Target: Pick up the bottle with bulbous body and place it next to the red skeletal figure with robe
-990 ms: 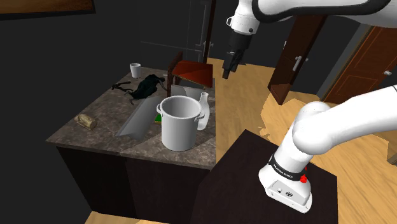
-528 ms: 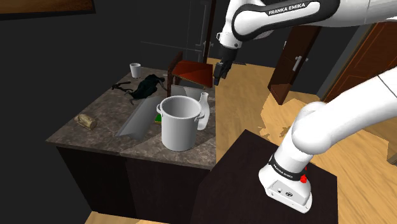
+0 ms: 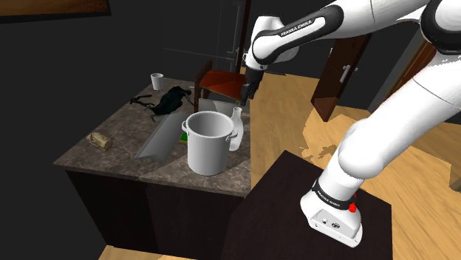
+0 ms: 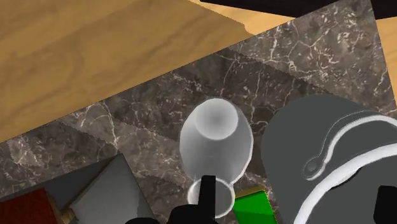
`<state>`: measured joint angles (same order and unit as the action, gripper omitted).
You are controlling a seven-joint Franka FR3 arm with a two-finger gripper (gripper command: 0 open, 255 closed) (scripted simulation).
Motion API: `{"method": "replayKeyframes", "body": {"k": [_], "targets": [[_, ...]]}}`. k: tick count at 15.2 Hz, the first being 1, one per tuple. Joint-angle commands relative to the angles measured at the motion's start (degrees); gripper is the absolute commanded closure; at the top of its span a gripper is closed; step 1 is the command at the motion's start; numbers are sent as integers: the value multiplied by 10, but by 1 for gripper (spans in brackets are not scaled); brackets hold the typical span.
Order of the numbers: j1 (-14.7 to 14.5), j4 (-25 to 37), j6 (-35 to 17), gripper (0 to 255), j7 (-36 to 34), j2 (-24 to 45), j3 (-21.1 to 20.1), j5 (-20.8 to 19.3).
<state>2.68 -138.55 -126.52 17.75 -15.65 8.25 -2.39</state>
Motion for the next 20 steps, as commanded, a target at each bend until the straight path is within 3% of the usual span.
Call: {"method": "replayKeyframes", "body": {"k": [1,6,14,20], "targets": [[0,20,-33,0,17,54,10,8],[6,74,-87,0,66,167,27,39],[8,62,-144,0,78,213,25,54],[8,62,-144,0,78,213,25,54]]}}
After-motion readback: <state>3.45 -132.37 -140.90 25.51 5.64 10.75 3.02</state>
